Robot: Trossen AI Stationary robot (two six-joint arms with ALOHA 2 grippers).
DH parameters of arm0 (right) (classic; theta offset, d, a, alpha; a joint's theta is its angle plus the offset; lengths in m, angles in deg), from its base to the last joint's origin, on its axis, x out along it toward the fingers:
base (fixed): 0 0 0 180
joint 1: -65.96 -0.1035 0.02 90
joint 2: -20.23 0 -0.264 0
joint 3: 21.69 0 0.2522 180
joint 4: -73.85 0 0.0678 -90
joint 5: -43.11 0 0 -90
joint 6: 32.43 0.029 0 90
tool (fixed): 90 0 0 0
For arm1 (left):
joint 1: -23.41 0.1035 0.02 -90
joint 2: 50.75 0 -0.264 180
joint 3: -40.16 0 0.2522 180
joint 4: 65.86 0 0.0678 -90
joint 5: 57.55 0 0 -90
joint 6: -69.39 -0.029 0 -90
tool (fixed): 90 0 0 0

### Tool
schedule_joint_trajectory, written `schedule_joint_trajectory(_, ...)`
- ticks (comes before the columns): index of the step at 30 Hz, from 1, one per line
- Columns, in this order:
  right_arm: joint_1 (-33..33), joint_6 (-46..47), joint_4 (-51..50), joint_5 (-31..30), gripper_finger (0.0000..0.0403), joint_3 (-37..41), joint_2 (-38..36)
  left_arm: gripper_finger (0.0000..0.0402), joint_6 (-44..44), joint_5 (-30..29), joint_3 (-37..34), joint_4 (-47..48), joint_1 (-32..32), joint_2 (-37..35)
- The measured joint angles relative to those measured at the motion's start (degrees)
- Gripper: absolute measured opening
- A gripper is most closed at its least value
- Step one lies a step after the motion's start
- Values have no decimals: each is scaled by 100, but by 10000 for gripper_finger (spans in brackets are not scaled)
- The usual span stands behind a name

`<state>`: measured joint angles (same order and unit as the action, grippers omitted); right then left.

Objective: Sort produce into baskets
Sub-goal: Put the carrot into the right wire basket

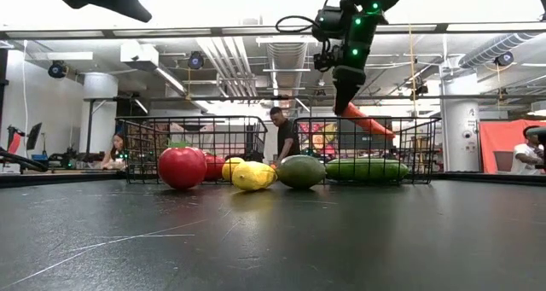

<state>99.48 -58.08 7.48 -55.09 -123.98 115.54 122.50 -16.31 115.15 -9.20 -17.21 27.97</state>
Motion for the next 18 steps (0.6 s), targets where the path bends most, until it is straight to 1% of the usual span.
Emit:
schedule_joint_trajectory(9, 2, -105, 111, 77, 176, 148, 0, 200, -5, -40, 0, 17, 0, 0)
schedule_joint_trajectory(15, 0, -145, 213, 314, 176, 296, 0, 200, -5, -354, 2, 17, 0, -2)
schedule_joint_trajectory(18, 0, -444, 259, 373, 176, 496, 0, 200, -7, -446, 2, 17, 0, -2)
